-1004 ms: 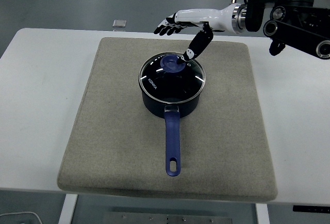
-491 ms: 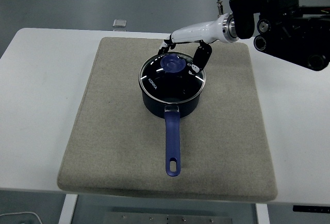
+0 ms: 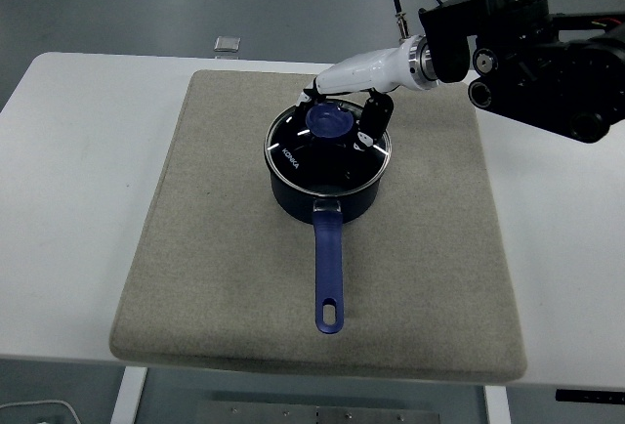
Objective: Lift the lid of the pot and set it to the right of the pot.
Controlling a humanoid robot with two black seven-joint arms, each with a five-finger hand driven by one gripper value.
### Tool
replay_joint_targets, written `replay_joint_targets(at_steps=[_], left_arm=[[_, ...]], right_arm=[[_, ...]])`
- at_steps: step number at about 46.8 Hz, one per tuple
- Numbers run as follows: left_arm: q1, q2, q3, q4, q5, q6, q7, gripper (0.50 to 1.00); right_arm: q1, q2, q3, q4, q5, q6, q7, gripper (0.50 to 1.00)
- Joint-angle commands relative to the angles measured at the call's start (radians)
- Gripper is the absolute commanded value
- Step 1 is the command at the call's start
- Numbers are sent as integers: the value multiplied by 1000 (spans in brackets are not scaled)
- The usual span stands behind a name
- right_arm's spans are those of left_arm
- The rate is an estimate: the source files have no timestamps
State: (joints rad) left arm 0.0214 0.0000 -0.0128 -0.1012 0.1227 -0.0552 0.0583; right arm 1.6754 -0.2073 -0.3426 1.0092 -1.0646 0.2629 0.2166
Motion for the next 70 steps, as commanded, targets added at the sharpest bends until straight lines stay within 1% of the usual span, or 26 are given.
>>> replay_joint_targets(at_steps=[1,3,6,14,21,28,41,45,63,70], left_arm=[[0,0,1,0,0,0,0,1000],[0,0,-1,0,0,0,0,1000],[0,0,-1,0,0,0,0,1000],[0,0,-1,0,0,0,0,1000],[0,0,-1,0,0,0,0,1000],[0,0,1,0,0,0,0,1000],[0,0,1,0,0,0,0,1000],[0,0,-1,0,0,0,0,1000],[0,0,-1,0,0,0,0,1000],[0,0,1,0,0,0,0,1000]], right_arm=[[1,0,-1,-1,0,-1,0,866],[1,0,-1,-1,-1,-1,0,860],[1,0,-1,-1,-1,-1,0,836],[13,0,-1,-1,-1,-2,-2,827],[15,2,-1,-3,-1,-2,-2,803],[13,23,-1,-4,-1,-13,-2,803],[14,28,-3,-11,-1,-16,-3,795],[15,28,-3,-11,-1,-14,-3,768],[13,28,-3,-11,-1,-14,-3,760],[13,28,-3,-11,-1,-14,-3,731]])
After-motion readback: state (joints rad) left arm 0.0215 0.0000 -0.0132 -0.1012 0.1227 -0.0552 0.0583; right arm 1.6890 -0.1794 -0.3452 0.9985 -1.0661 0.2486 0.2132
